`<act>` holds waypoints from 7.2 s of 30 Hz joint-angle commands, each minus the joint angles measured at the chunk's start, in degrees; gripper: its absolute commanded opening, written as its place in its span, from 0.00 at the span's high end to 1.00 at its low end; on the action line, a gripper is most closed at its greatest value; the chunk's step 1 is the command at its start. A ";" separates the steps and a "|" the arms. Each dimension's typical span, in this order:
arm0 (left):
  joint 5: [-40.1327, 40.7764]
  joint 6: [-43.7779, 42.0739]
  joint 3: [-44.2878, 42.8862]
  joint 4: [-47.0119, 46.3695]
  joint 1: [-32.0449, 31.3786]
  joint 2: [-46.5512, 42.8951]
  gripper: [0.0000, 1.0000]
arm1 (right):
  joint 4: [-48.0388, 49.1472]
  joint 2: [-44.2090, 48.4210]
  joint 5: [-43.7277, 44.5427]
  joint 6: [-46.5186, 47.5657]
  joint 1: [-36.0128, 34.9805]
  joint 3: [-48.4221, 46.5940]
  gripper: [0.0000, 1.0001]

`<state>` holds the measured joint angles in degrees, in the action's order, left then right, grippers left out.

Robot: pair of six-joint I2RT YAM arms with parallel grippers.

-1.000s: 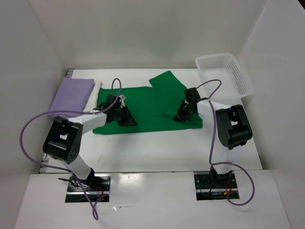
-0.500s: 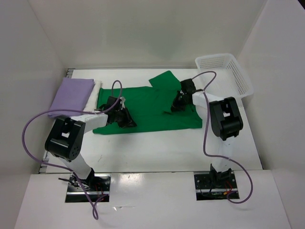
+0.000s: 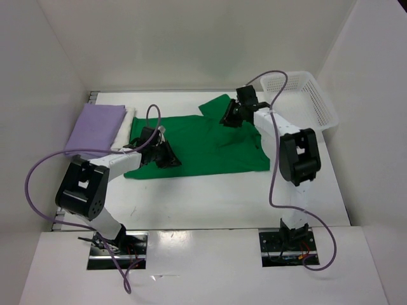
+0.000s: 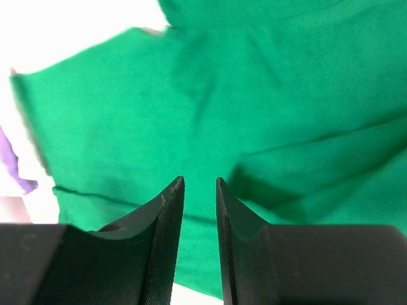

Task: Fold and stack the t-shirts
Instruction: Fold the flattened tshirt in 1/3 of the way, then grap the side of the flattened tshirt furthest away from the robot with both arms, then fold the other side of the tshirt into a rectangle

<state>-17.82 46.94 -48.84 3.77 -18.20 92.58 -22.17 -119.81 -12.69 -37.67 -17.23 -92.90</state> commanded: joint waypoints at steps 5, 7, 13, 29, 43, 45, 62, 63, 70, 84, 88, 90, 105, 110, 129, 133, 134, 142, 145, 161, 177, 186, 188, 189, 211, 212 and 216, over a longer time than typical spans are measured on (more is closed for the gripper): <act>0.25 1.05 -0.90 -0.96 -1.49 -1.62 0.79 | 2.13 15.48 7.85 1.29 -0.70 16.94 1.00; -0.36 1.05 -2.13 -2.10 -2.71 0.49 0.79 | 1.61 14.35 5.58 1.28 -0.70 18.54 1.00; -0.37 1.05 -5.56 -2.10 -4.22 2.43 0.78 | 0.74 8.73 4.25 1.28 -0.70 15.75 1.00; -0.37 1.06 -3.81 -2.63 -5.44 0.85 0.77 | -0.70 6.98 8.20 0.94 -0.70 7.00 0.94; -3.18 0.44 -10.66 -2.01 -9.48 16.23 0.77 | 0.29 21.63 11.10 -7.58 0.71 39.11 1.00; -3.71 1.04 -8.04 -2.01 -9.49 15.62 0.77 | 0.29 23.91 10.58 -8.38 2.98 42.70 1.00; -2.60 4.30 -4.85 7.12 -15.48 0.88 0.58 | -4.37 52.22 1.17 -12.70 13.02 54.86 0.95; -1.44 4.30 -4.86 7.13 -13.90 -0.89 0.55 | -5.07 52.83 1.17 -12.08 13.02 51.80 0.94; 7.36 0.09 -11.35 4.06 11.29 -2.69 0.68 | 1.42 48.38 -4.62 -7.78 11.10 44.92 1.00; 24.94 -8.53 -35.96 8.71 20.57 23.07 0.55 | 3.01 36.14 -9.54 -0.66 3.44 36.13 0.99; 26.43 -9.14 -38.34 11.00 20.57 25.81 0.53 | 3.01 35.08 -10.08 -0.12 3.44 36.13 0.99; 28.01 -9.67 -38.35 11.52 20.57 26.43 0.53 | 3.01 35.08 -10.08 -0.12 3.44 36.13 0.99; 28.55 -10.29 -42.56 15.03 20.57 32.66 0.56 | 4.16 33.50 -11.22 -0.12 3.44 33.85 0.95; 28.55 -10.81 -43.80 15.74 20.57 33.81 0.76 | 3.54 31.92 -11.22 -0.12 3.44 27.97 0.88; 22.66 -8.71 -30.61 9.15 20.57 21.42 1.00 | -2.43 -11.39 18.75 10.68 4.93 -21.77 0.63; 20.64 -8.71 -30.61 9.15 20.57 19.92 1.00 | -9.98 -22.38 22.43 14.55 4.93 -40.31 0.49; 20.64 -8.71 -31.22 9.15 20.57 19.92 1.00 | -11.21 -24.31 22.97 14.56 4.93 -42.78 0.48; 20.11 -8.71 -32.98 10.20 20.57 20.45 1.00 | -14.83 -37.51 22.02 15.08 5.46 -59.50 0.44; 20.11 -9.23 -33.51 10.20 20.57 20.98 1.00 | -14.83 -38.83 21.30 15.08 5.46 -59.50 0.45; 19.58 -9.23 -34.57 9.68 20.57 23.79 1.00 | -16.49 -40.06 17.61 13.41 4.84 -60.81 0.80; 21.25 -11.61 -28.44 9.15 20.57 14.49 1.00 | -14.67 -12.32 15.24 11.13 4.84 -35.12 1.00; 20.64 -12.13 -19.28 8.09 21.62 4.99 1.00 | -7.27 18.19 13.39 7.96 7.03 9.27 1.00; 20.02 -12.13 -18.05 8.09 22.23 2.98 1.00 | -7.27 23.97 12.86 7.44 7.82 13.60 1.00; 20.02 -12.13 -16.91 8.09 22.24 2.27 1.00 | -7.79 25.75 12.86 7.44 8.35 17.37 1.00; 18.88 -13.80 -6.81 14.15 24.35 -8.90 1.00 | -26.78 47.04 18.23 10.42 8.89 27.78 0.97; 19.49 -13.80 -6.01 14.16 24.35 -9.43 0.99 | -27.30 46.43 18.92 10.42 8.36 27.78 0.97; 21.69 -13.80 -4.07 16.36 24.35 -9.43 0.90 | -30.99 44.93 20.51 10.42 6.17 25.85 0.96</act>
<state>1.85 34.48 -53.89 18.26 5.76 84.84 -48.27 -74.22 5.26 -28.38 -9.65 -63.64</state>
